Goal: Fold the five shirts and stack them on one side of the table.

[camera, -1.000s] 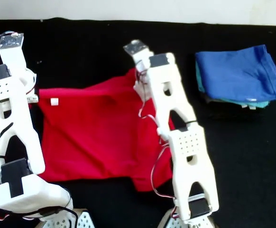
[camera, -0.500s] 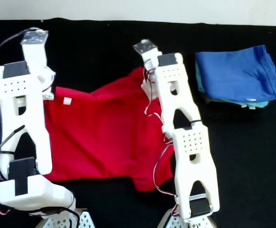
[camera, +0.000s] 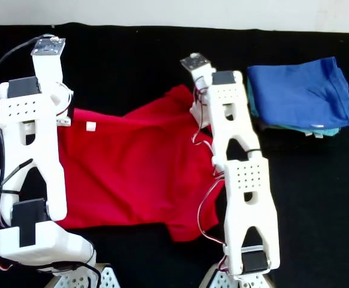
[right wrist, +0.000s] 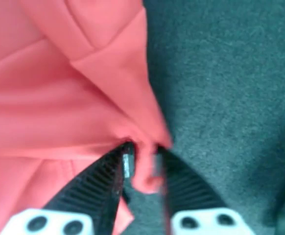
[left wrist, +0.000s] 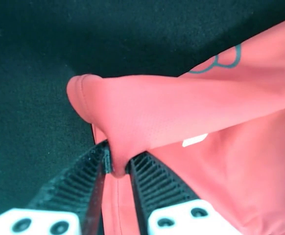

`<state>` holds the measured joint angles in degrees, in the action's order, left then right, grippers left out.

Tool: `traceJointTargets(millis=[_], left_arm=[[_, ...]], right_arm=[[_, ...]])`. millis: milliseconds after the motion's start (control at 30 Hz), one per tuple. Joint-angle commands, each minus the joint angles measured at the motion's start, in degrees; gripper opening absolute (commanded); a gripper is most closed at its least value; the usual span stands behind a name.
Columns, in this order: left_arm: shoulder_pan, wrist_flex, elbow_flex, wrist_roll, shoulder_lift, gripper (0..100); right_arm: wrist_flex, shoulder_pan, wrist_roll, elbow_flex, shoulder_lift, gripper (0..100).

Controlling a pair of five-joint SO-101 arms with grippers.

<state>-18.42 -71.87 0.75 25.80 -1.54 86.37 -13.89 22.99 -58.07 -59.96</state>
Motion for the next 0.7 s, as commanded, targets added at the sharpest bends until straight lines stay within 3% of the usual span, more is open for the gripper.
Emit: traceJointTargets(millis=[0,367,667], left_arm=[[0.57,-0.44,-0.84,0.35,3.38,1],[0.40,-0.53,-0.92,0.26,4.53,1],[0.84,-5.01,-0.92,0.35,22.29,1]], right_arm=[[1.63,0.75,0.88,-3.91,1.80,0.6],[14.73,0.57,0.70,-29.85,8.66,0.6],[14.64,-0.04,-5.10,-43.03,15.60,0.6]])
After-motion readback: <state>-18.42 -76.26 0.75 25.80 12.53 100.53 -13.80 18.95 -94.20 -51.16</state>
